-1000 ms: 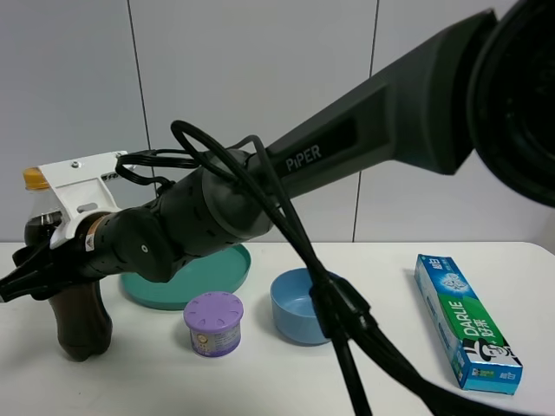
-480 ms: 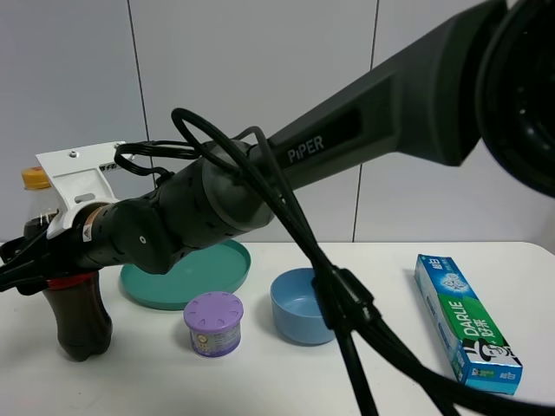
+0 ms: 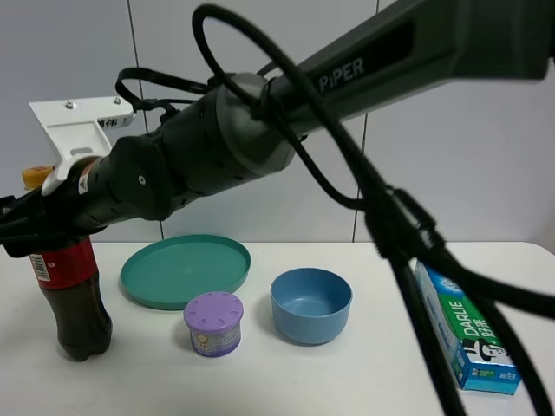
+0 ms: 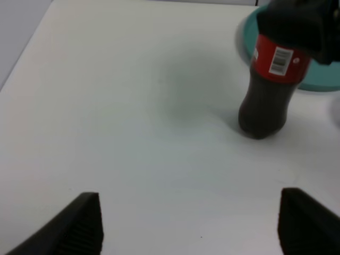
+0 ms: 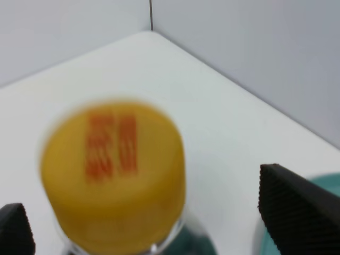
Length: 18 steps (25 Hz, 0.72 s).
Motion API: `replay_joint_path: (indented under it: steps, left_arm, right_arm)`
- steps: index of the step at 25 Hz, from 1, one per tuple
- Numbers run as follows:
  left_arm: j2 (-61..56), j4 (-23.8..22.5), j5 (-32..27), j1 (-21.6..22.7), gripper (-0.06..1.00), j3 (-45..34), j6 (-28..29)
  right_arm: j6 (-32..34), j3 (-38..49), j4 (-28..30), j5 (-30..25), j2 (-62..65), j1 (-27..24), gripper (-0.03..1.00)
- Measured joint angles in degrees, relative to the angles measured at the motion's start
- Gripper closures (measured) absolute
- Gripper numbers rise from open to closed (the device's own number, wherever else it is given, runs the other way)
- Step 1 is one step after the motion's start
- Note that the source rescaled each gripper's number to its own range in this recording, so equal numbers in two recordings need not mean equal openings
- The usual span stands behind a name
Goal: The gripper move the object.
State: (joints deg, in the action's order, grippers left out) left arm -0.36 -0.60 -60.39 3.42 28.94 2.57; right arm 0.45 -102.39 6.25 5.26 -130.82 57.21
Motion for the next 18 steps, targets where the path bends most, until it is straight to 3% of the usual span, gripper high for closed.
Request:
replay_joint_path:
  steps: [9, 18]
  left_arm:
    - [0.0, 0.0, 0.0, 0.0, -0.06, 0.0, 0.0]
    - [0.0, 0.0, 0.0, 0.0, -0.06, 0.0, -0.07]
  right_arm:
    - [-1.52, 0.0, -0.05, -11.81, 9.41, 0.0, 0.37]
    - [-10.22, 0.0, 1.09, -29.21, 27.58, 0.0, 0.37]
